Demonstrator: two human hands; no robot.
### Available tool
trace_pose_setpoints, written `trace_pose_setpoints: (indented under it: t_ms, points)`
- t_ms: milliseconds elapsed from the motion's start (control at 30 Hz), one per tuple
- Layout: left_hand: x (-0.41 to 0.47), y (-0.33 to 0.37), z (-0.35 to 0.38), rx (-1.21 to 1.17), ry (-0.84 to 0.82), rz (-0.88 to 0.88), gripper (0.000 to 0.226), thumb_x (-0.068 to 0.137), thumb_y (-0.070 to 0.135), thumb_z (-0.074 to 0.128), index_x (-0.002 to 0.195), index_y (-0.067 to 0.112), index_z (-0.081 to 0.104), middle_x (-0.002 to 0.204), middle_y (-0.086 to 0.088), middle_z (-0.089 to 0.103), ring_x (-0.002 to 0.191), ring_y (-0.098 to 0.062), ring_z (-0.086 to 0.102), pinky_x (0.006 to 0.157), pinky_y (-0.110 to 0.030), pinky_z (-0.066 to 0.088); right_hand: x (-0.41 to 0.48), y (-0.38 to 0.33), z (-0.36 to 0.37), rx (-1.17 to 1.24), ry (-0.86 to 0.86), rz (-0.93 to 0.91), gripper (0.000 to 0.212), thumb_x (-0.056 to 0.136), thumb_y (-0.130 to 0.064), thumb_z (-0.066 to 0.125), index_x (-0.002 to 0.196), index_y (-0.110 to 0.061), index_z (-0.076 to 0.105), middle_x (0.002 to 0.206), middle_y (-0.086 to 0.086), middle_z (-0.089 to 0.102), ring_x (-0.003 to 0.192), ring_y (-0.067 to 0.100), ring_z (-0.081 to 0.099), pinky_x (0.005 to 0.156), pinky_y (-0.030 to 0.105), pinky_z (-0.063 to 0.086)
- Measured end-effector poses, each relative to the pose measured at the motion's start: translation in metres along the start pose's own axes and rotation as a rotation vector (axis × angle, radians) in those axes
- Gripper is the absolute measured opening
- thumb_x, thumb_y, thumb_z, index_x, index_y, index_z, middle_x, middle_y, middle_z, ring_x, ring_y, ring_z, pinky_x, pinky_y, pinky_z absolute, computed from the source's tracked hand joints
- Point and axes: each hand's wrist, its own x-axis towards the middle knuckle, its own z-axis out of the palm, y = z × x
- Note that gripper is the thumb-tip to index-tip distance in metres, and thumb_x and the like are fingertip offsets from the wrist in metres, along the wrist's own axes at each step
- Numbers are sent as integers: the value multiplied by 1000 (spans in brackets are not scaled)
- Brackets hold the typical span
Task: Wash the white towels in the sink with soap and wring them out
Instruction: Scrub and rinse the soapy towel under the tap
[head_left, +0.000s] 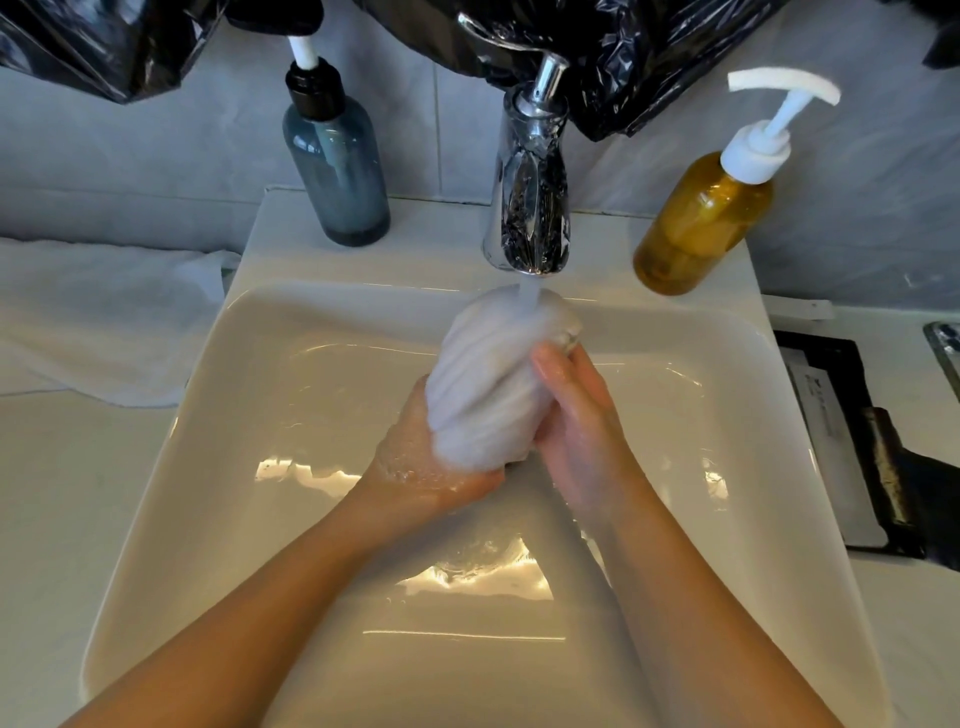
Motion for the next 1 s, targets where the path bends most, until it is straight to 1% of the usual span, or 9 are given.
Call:
trace_pose_setpoints:
  t_ms: [233, 333, 400, 533, 600, 667, 800, 867, 1000]
  points:
    - [11, -3, 4, 103, 99, 21, 14, 61, 29, 55, 62, 31, 41, 48, 23, 47, 44, -2, 37, 41, -10, 28, 0, 1, 3, 38, -19, -44, 62, 83, -37, 66, 135, -9, 49, 126, 5, 67, 122, 17, 61, 93, 25, 50]
    - [6, -18, 1, 46, 201, -29, 43, 57, 41, 68, 96, 25, 59, 64, 22, 59, 57, 3, 59, 44, -9, 36, 3, 6, 2, 30, 39, -47, 48, 94, -28, 64, 133, -6, 49, 122, 4, 67, 117, 14, 63, 91, 26, 51]
    - [0, -28, -2, 41, 248, 33, 63, 65, 39, 77, 120, 33, 49, 91, 21, 67, 82, -1, 68, 56, -14, 48, 6, 8, 2, 27, 64, -28, 49, 92, -26, 53, 135, -3, 50, 127, 9, 66, 120, 17, 62, 96, 28, 50]
    - [-5, -19, 1, 259, 323, 162, 59, 75, 30, 78, 119, 42, 40, 108, 23, 61, 96, 9, 61, 78, -11, 48, 6, 14, 6, 119, 110, -21, 97, 76, -53, 79, 145, 1, 36, 140, 20, 55, 130, 26, 55, 108, 35, 46]
    - [0, -15, 3, 313, 274, 134, 61, 72, 40, 70, 128, 31, 47, 114, 13, 62, 99, -5, 64, 81, -28, 53, 4, 15, 9, 85, 161, -25, 110, 62, -59, 86, 143, -1, 39, 135, 20, 59, 126, 29, 59, 102, 37, 51]
    - [6, -20, 3, 283, 170, 181, 70, 71, 41, 69, 135, 21, 48, 121, 7, 62, 107, -14, 64, 86, -39, 54, 2, 15, 6, 96, 210, -11, 93, 67, -49, 87, 135, 2, 50, 126, 20, 65, 118, 30, 64, 94, 36, 55]
    - [3, -25, 0, 213, 86, 245, 94, 64, 43, 80, 144, 35, 31, 134, 6, 54, 117, -4, 56, 96, -12, 43, 3, 11, -2, 174, 202, 36, 47, 80, -26, 67, 118, 1, 64, 108, 14, 73, 105, 23, 70, 80, 26, 56]
    - [0, -16, -5, 129, 68, 233, 101, 59, 53, 78, 141, 48, 20, 128, 17, 56, 112, 5, 56, 91, -4, 40, 3, 9, -2, 196, 162, 43, 65, 76, -30, 73, 128, 5, 58, 120, 22, 67, 112, 29, 66, 84, 31, 57]
    - [2, -16, -19, -55, -47, 249, 106, 60, 44, 82, 146, 40, 21, 116, 24, 63, 110, -1, 63, 90, -15, 49, 7, 6, -5, 249, 84, -8, 101, 65, -42, 87, 139, 11, 44, 129, 27, 57, 123, 34, 57, 99, 38, 51]
